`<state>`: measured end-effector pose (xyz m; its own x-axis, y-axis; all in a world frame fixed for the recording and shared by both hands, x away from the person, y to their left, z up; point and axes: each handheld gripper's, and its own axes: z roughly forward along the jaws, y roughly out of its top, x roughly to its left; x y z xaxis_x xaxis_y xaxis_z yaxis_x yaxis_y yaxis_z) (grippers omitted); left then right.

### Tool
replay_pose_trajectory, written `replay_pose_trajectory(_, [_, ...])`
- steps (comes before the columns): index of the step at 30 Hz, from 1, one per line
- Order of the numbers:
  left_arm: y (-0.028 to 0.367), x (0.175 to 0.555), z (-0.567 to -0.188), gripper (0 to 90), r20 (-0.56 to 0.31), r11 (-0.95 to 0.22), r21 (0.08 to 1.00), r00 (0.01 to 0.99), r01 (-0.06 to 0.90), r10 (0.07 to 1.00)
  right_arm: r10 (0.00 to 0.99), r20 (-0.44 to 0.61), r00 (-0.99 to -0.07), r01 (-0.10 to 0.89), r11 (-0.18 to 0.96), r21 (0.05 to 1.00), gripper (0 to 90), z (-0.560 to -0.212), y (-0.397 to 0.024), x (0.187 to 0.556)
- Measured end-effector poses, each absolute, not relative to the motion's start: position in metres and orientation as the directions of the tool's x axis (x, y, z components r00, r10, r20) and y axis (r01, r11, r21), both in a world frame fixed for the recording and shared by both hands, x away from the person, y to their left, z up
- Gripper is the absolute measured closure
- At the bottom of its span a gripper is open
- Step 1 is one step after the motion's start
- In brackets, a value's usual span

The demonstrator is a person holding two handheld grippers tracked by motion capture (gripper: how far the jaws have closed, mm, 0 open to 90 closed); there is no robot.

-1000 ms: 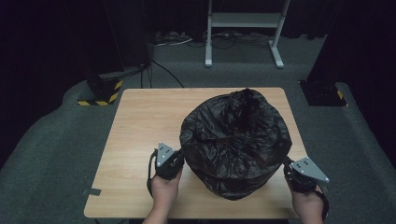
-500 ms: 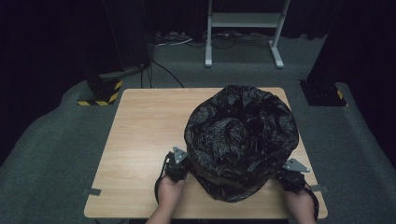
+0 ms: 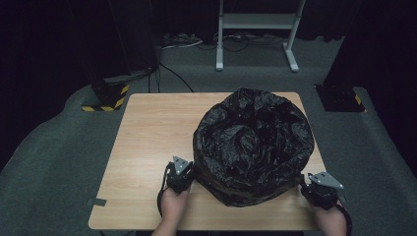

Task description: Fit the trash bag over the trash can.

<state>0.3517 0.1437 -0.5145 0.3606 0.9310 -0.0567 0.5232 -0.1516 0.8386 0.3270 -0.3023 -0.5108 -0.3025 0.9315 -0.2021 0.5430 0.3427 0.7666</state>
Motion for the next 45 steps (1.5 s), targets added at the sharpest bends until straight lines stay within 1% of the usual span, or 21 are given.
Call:
replay_pose_trajectory(1, [0.147,0.349,-0.513,76.4,-0.065,-0.134,0.849,0.351,0.512,0.934,0.938,-0.202,-0.281,0.544,0.329,0.772,52.5,-0.51,-0.31,0.324])
replay_pose_trajectory(2, [0.147,0.349,-0.513,75.1,-0.065,-0.134,0.849,0.351,0.512,0.934,0.938,-0.202,-0.281,0.544,0.329,0.772,52.5,-0.51,-0.31,0.324])
replay_pose_trajectory(3, [0.148,0.348,-0.511,73.9,-0.059,-0.13,0.857,0.345,0.499,0.937,0.945,-0.201,-0.259,0.547,0.315,0.776,46.2,-0.509,-0.315,0.322])
replay_pose_trajectory(5, [0.152,0.344,-0.508,72.4,-0.071,-0.1,0.873,0.328,0.478,0.942,0.947,-0.21,-0.244,0.548,0.313,0.775,41.2,-0.509,-0.319,0.32])
replay_pose_trajectory(10, [0.162,0.337,-0.502,68.3,-0.092,-0.06,0.894,0.315,0.443,0.945,0.948,-0.237,-0.212,0.54,0.316,0.78,33.9,-0.508,-0.332,0.312])
replay_pose_trajectory(16, [0.167,0.334,-0.492,68.2,-0.103,-0.037,0.909,0.309,0.416,0.946,0.951,-0.247,-0.186,0.524,0.308,0.794,29.6,-0.506,-0.35,0.301])
replay_pose_trajectory(21, [0.166,0.333,-0.484,67.8,-0.104,-0.031,0.919,0.318,0.392,0.942,0.955,-0.248,-0.164,0.522,0.297,0.8,28.4,-0.504,-0.36,0.292])
replay_pose_trajectory(25, [0.163,0.331,-0.47,66.4,-0.114,-0.013,0.934,0.332,0.356,0.936,0.958,-0.242,-0.156,0.495,0.287,0.82,28.3,-0.496,-0.361,0.288])
replay_pose_trajectory(27, [0.161,0.329,-0.459,64.8,-0.126,0.008,0.943,0.338,0.332,0.933,0.96,-0.23,-0.159,0.46,0.278,0.843,27.6,-0.484,-0.355,0.29])
replay_pose_trajectory(28, [0.16,0.329,-0.452,62.3,-0.137,0.021,0.947,0.345,0.32,0.929,0.964,-0.207,-0.166,0.419,0.259,0.87,27.1,-0.471,-0.345,0.296])
replay_pose_trajectory(32, [0.153,0.326,-0.432,57.6,-0.129,0.025,0.961,0.364,0.277,0.922,0.969,-0.155,-0.191,0.327,0.212,0.921,26.9,-0.436,-0.318,0.313])
replay_pose_trajectory(33, [0.151,0.326,-0.429,56.6,-0.13,0.026,0.962,0.371,0.273,0.92,0.971,-0.136,-0.195,0.3,0.191,0.935,26.8,-0.426,-0.311,0.317])
replay_pose_trajectory(34, [0.151,0.326,-0.429,56.6,-0.13,0.026,0.962,0.371,0.273,0.92,0.971,-0.136,-0.195,0.3,0.191,0.935,26.8,-0.426,-0.311,0.317])
replay_pose_trajectory(35, [0.148,0.326,-0.427,56.2,-0.134,0.029,0.962,0.377,0.273,0.916,0.972,-0.101,-0.211,0.249,0.153,0.956,26.8,-0.407,-0.296,0.323])
replay_pose_trajectory(36, [0.146,0.327,-0.426,56.2,-0.135,0.028,0.962,0.383,0.273,0.914,0.972,-0.101,-0.211,0.249,0.153,0.956,26.8,-0.407,-0.296,0.323])
replay_pose_trajectory(37, [0.144,0.329,-0.427,55.1,-0.13,0.021,0.962,0.39,0.271,0.912,0.967,-0.058,-0.248,0.212,0.113,0.971,27.2,-0.398,-0.28,0.328])
replay_pose_trajectory(39, [0.139,0.334,-0.431,53.8,-0.137,0.017,0.959,0.411,0.283,0.901,0.961,-0.053,-0.272,0.236,0.12,0.964,26.9,-0.405,-0.268,0.333])
replay_pose_trajectory(41, [0.133,0.337,-0.435,52.8,-0.127,-0.004,0.957,0.433,0.289,0.893,0.951,-0.054,-0.305,0.28,0.144,0.949,27.2,-0.421,-0.258,0.339])
replay_pose_trajectory(42, [0.129,0.337,-0.436,52.3,-0.115,-0.02,0.957,0.441,0.291,0.89,0.946,-0.064,-0.317,0.294,0.162,0.942,30.3,-0.429,-0.254,0.342])
replay_pose_trajectory(43, [0.126,0.338,-0.438,54.3,-0.109,-0.025,0.957,0.438,0.29,0.892,0.941,-0.071,-0.33,0.305,0.178,0.936,31.1,-0.437,-0.251,0.344])
replay_pose_trajectory(45, [0.122,0.339,-0.44,54.6,-0.144,0.002,0.952,0.443,0.306,0.885,0.94,-0.07,-0.335,0.336,0.189,0.923,28.8,-0.45,-0.252,0.348])
